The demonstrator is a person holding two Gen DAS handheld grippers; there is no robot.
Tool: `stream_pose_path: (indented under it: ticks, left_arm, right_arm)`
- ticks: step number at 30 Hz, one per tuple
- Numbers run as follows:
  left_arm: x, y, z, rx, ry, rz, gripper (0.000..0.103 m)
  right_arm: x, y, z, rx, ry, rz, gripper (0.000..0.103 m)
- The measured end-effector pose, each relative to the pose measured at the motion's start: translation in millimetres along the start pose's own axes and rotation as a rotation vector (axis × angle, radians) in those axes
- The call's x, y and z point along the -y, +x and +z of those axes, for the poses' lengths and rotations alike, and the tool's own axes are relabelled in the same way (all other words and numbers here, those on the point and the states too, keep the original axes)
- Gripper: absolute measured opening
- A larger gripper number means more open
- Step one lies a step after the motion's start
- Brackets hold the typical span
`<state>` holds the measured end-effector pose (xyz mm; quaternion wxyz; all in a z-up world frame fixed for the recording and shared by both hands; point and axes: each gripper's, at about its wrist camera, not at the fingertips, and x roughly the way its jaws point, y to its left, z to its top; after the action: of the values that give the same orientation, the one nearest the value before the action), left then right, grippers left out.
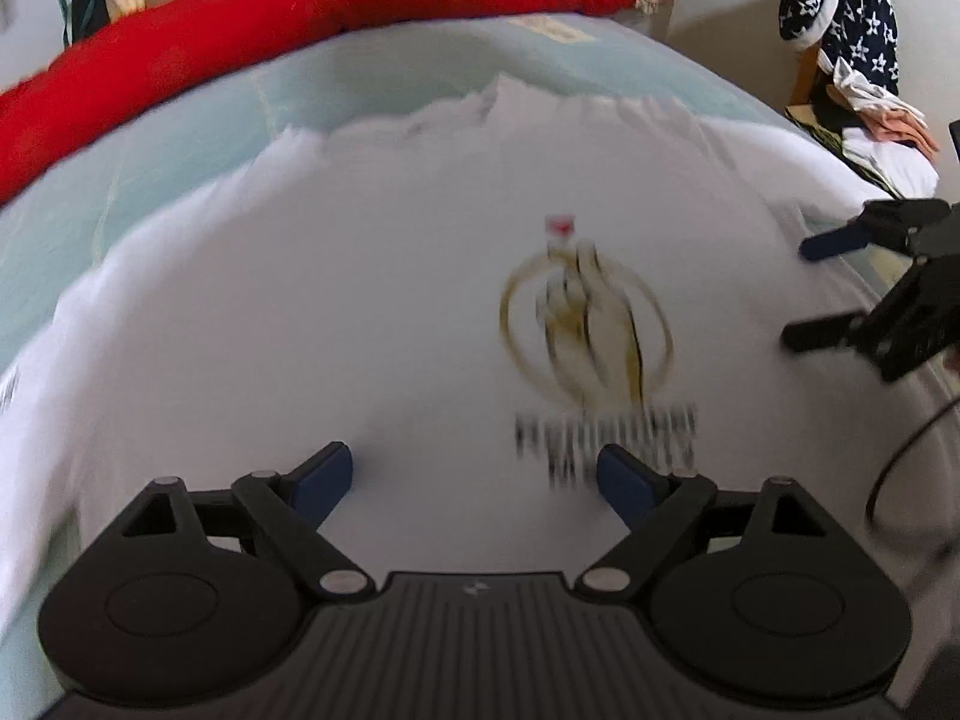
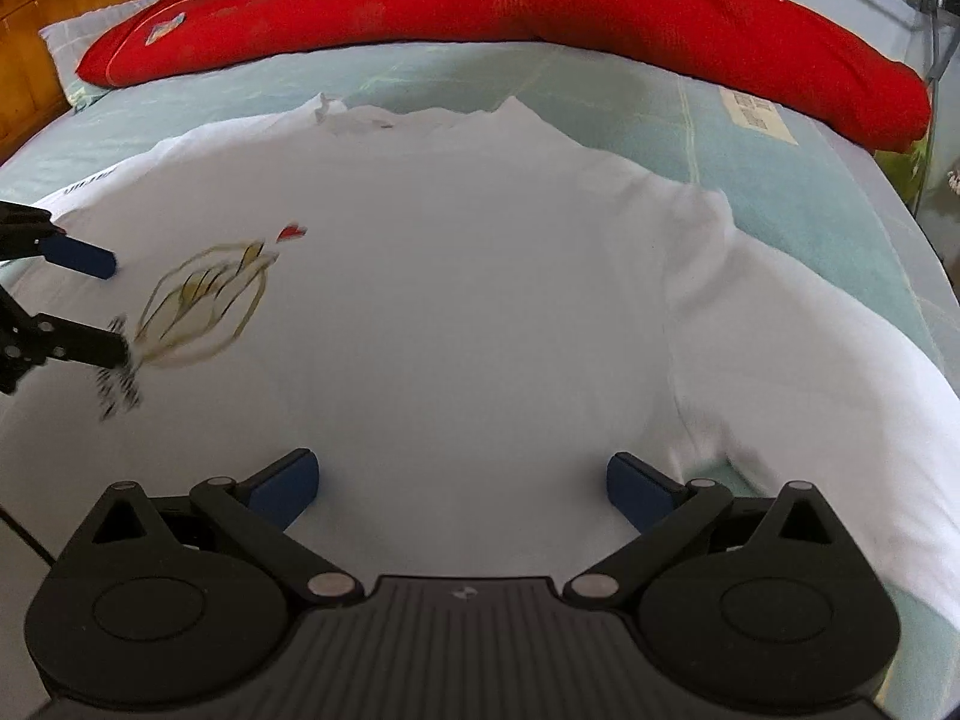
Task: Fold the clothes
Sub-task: 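Sweep both open tools across the printed 'Remember Memory' shirt front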
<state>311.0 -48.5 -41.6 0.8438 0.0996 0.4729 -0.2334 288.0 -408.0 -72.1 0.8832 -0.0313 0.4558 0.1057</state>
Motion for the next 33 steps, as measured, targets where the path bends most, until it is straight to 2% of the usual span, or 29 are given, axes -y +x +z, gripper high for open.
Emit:
stream_pose_path:
  ticks: [5, 8, 13, 17, 21, 24, 27, 30, 33]
  left_arm:
    - [-8, -30, -43, -0.091, -0.036, 0.001, 0.089]
    - [-19, -36, -32, -0.038, -0.023, 0.025, 0.089]
    - [-54, -15, 4, 0.080, 0.009, 0.059, 0.089]
    - [-82, 5, 8, 0.060, -0.023, 0.061, 0.089]
    - [-96, -17, -28, 0.010, -0.090, 0.077, 0.090]
    - [-94, -41, -49, -0.027, -0.120, 0.103, 0.088]
    - [-79, -63, -52, 0.029, -0.097, 0.087, 0.089]
    - [-56, -60, -44, 0.075, -0.020, 0.026, 0.089]
    - [-39, -48, -50, 0.050, -0.003, -0.028, 0.089]
  right_arm:
    - [-4, -28, -30, -0.075, -0.042, -0.023, 0.103]
    - [-8, -32, -21, -0.109, -0.038, -0.030, 0.103]
    - [-24, -14, 21, 0.009, -0.057, 0.016, 0.103]
    - [-42, 18, 40, -0.023, -0.037, 0.055, 0.103]
    - [-46, 18, 31, -0.030, -0.023, 0.033, 0.103]
    - [-45, 14, 21, -0.028, -0.015, 0.024, 0.103]
    - [-47, 13, 18, -0.015, -0.021, 0.010, 0.103]
    - [-51, 15, 17, 0.000, -0.027, -0.003, 0.103]
    - [-50, 14, 11, 0.039, -0.030, 0.004, 0.103]
